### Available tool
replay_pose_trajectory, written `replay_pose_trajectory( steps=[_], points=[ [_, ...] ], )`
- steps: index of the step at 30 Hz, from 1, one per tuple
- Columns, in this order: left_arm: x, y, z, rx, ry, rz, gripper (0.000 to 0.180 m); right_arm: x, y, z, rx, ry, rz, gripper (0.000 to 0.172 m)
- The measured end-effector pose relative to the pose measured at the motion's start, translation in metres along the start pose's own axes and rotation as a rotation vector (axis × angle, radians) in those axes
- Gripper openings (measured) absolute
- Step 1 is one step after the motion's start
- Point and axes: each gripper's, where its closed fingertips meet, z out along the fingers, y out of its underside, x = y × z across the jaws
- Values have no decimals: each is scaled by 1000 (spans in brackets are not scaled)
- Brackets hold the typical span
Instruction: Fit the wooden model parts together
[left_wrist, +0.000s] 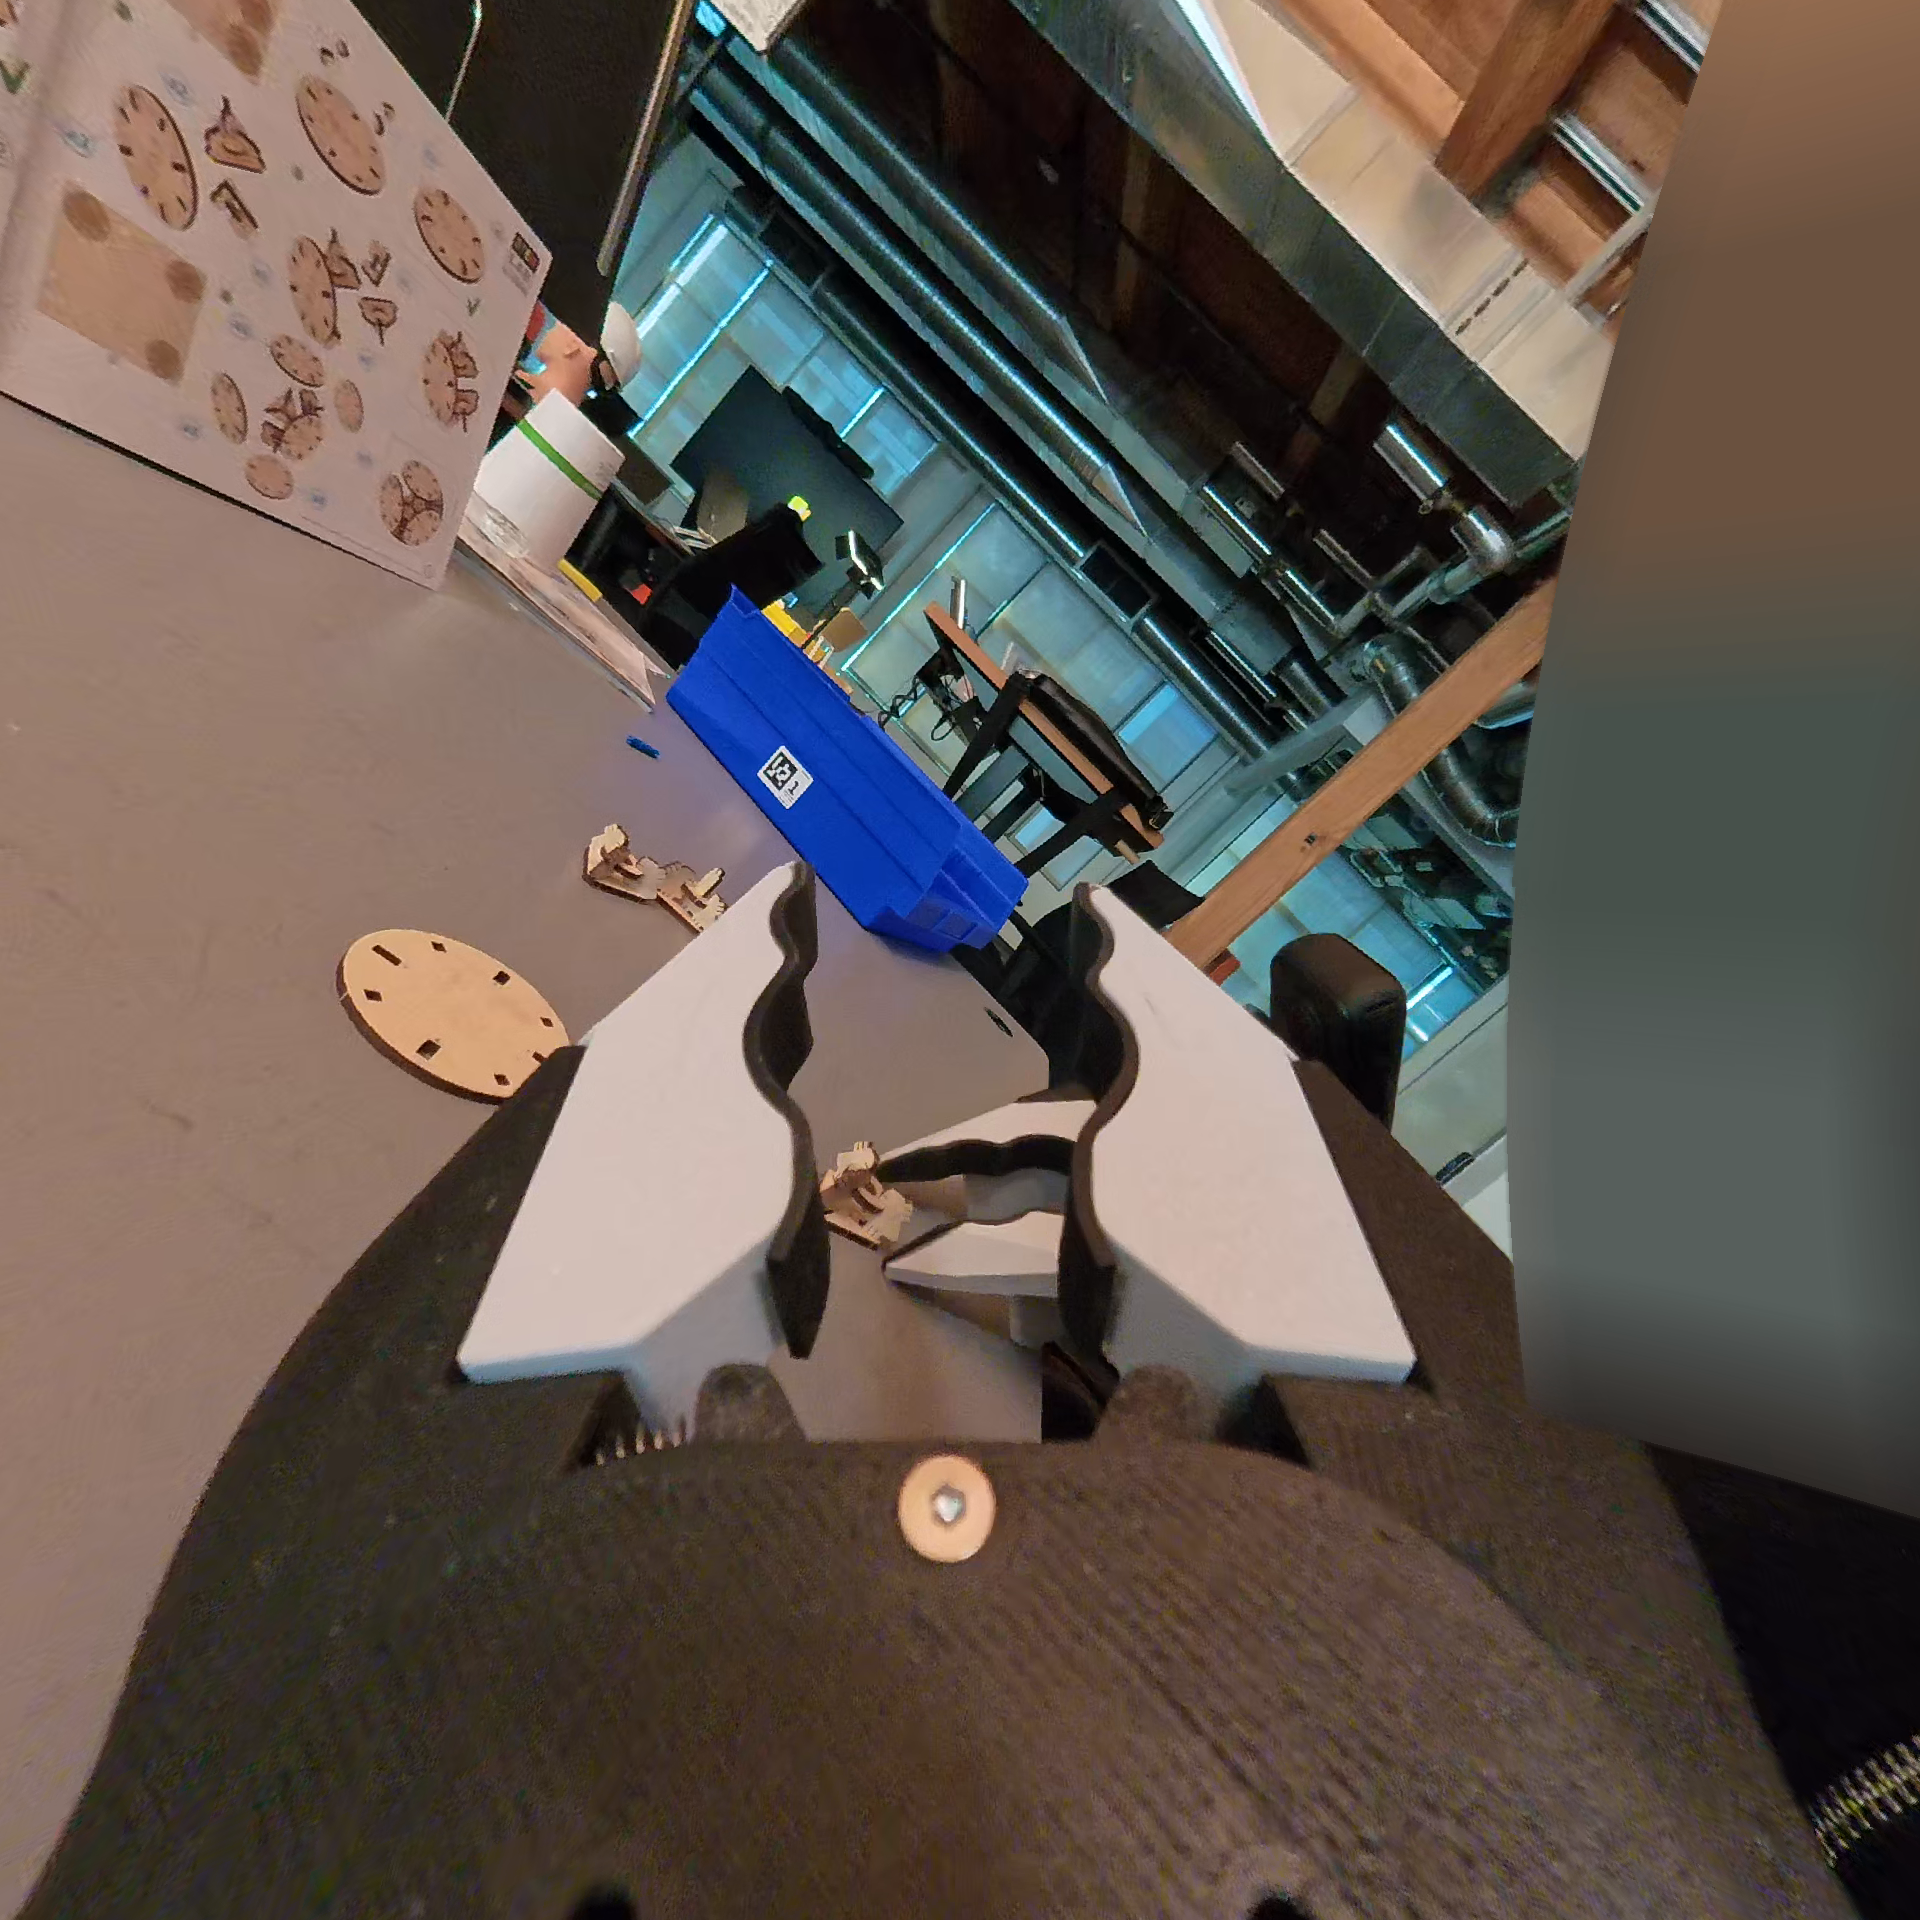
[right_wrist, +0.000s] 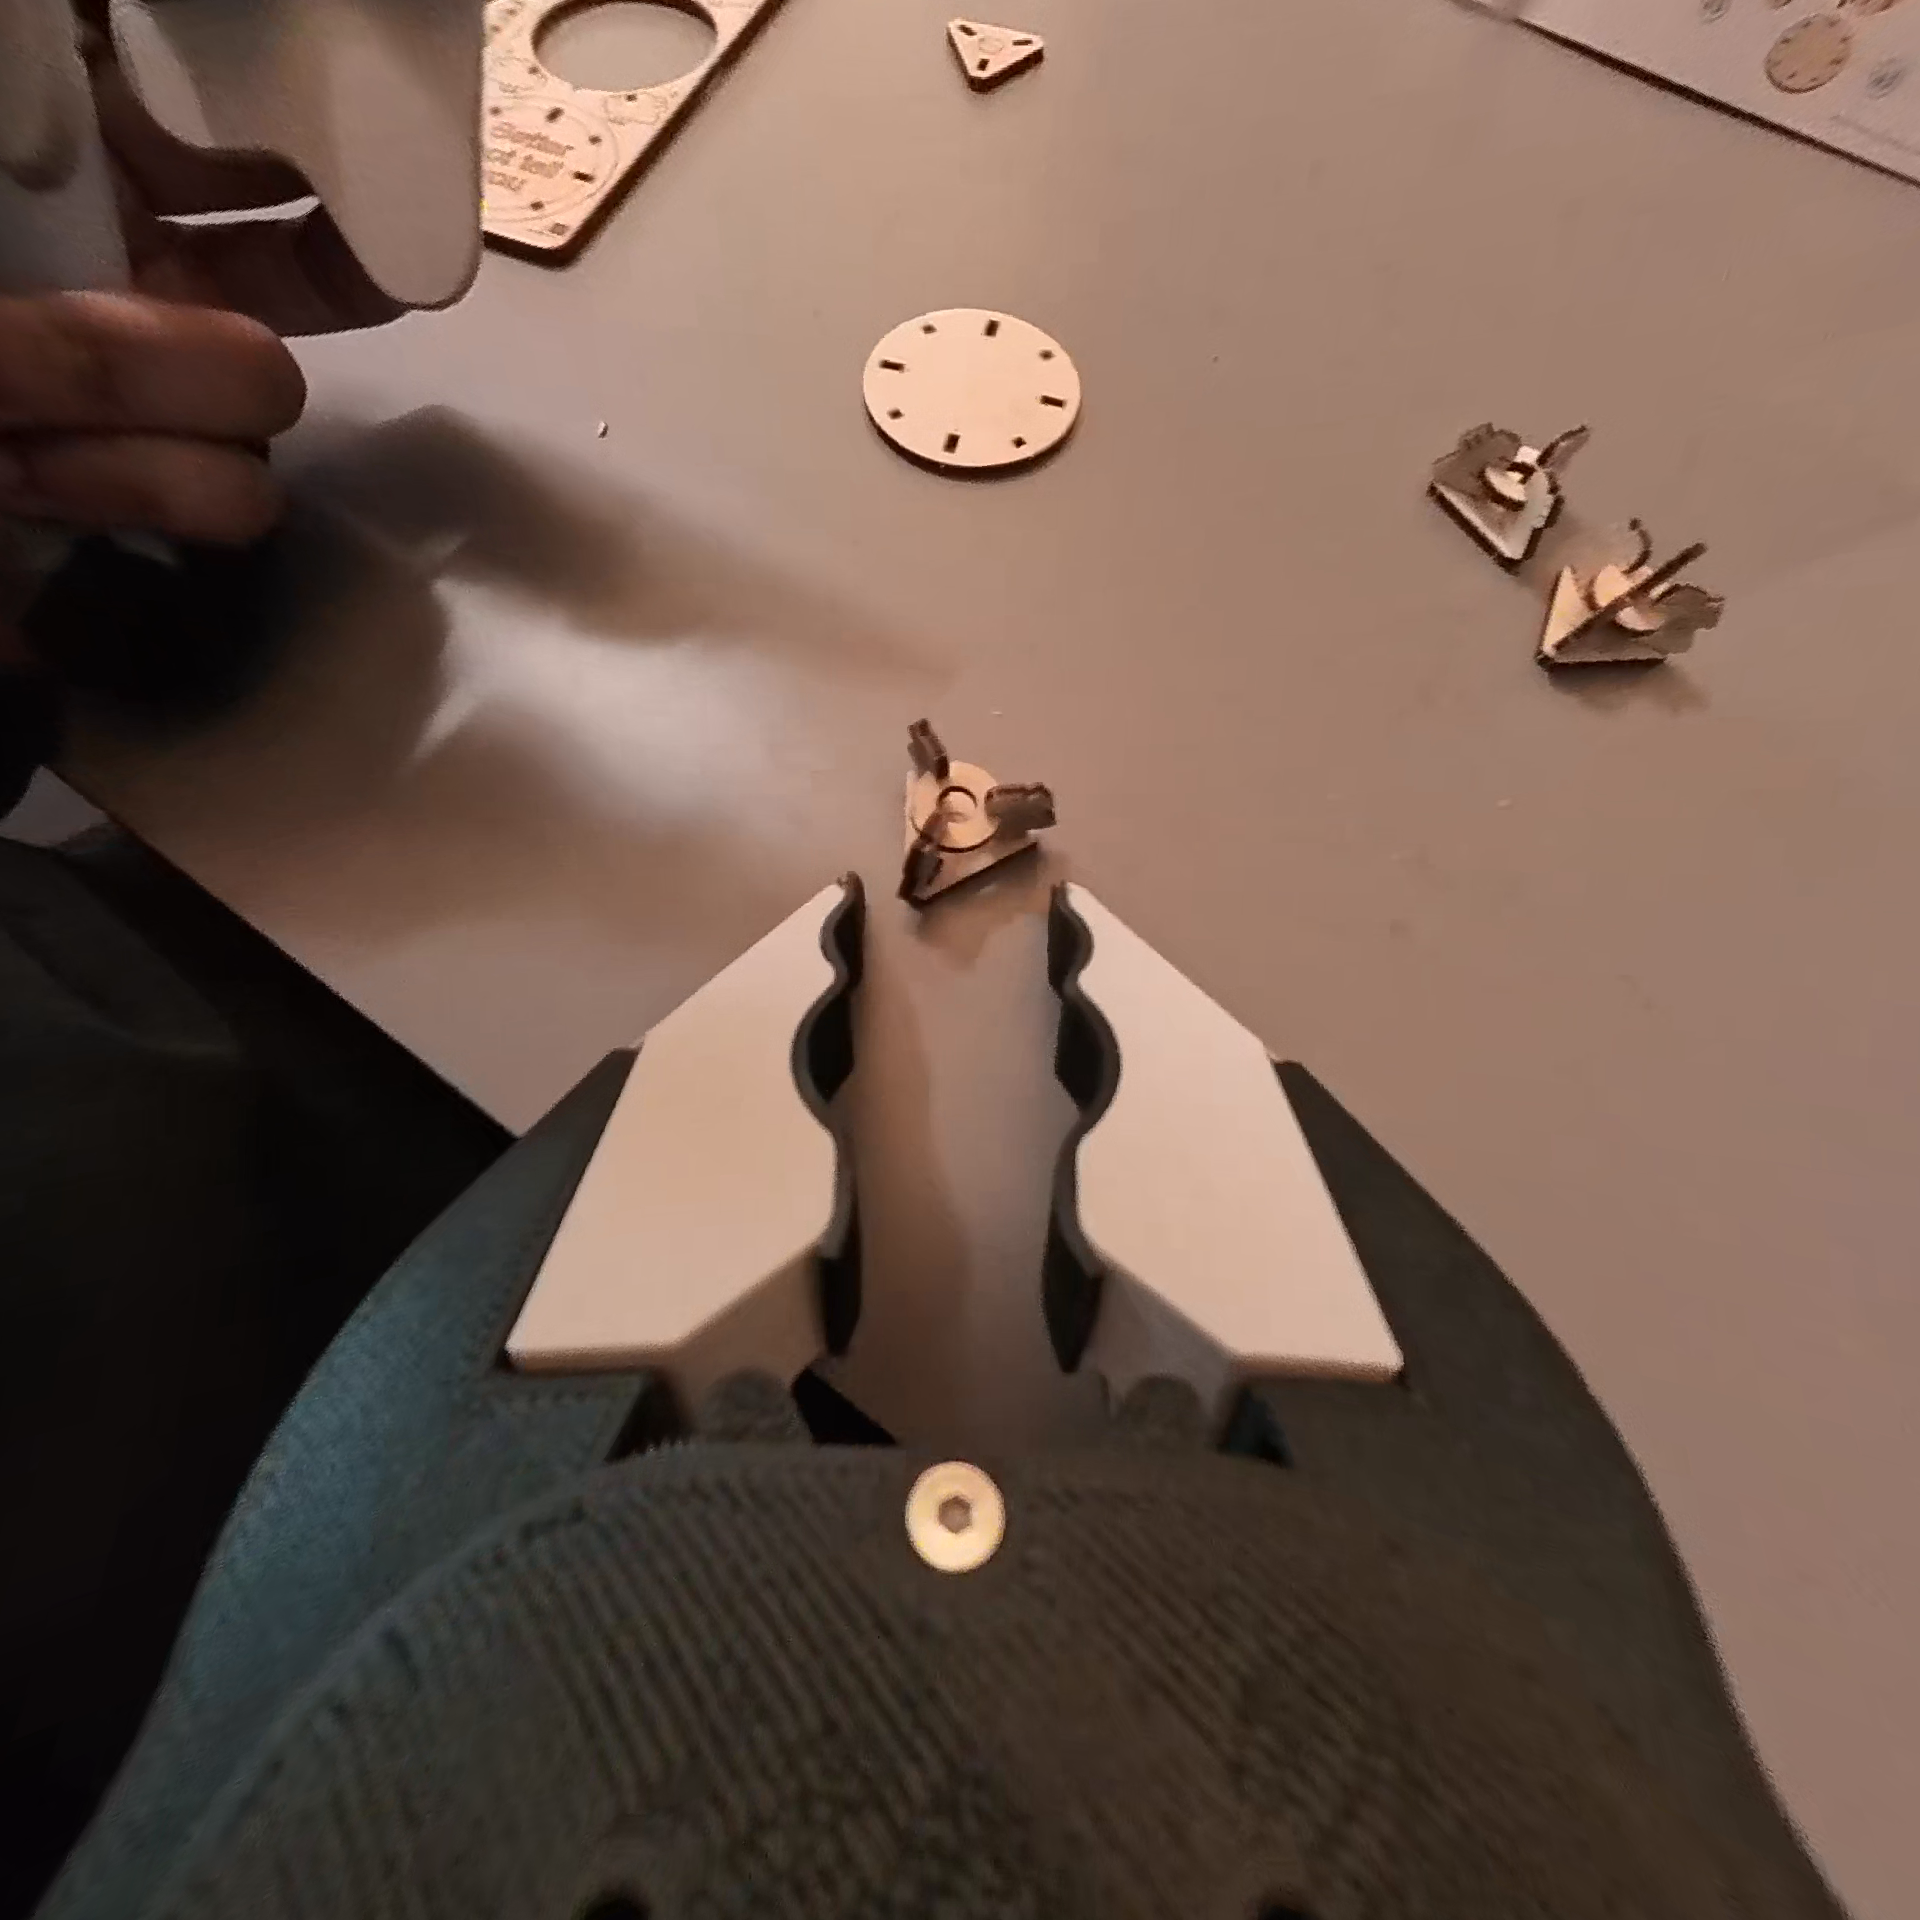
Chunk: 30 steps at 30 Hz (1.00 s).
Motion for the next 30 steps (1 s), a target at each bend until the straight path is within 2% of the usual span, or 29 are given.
replay_pose_trajectory(
  steps=[7, 14, 19, 23, 30],
  points=[
    [-2, 0, 1, 0, -11, 0, 48, 21, 2, -2, -3, 30, 3, 33],
    [-3, 0, 1, -1, -13, -4, 48, 11, -10, -7, 55, -29, -44, 30],
    [-1, 1, 1, -4, 2, -19, 47, 8, -23, -8, 110, -142, 105, 20],
    [-2, 1, 1, -2, 0, -19, 47, 10, -18, -7, 66, -163, 134, 11],
    [-2, 0, 0, 3, 0, -29, 47, 4, -16, -5, 22, -140, 79, 13]
  ],
)
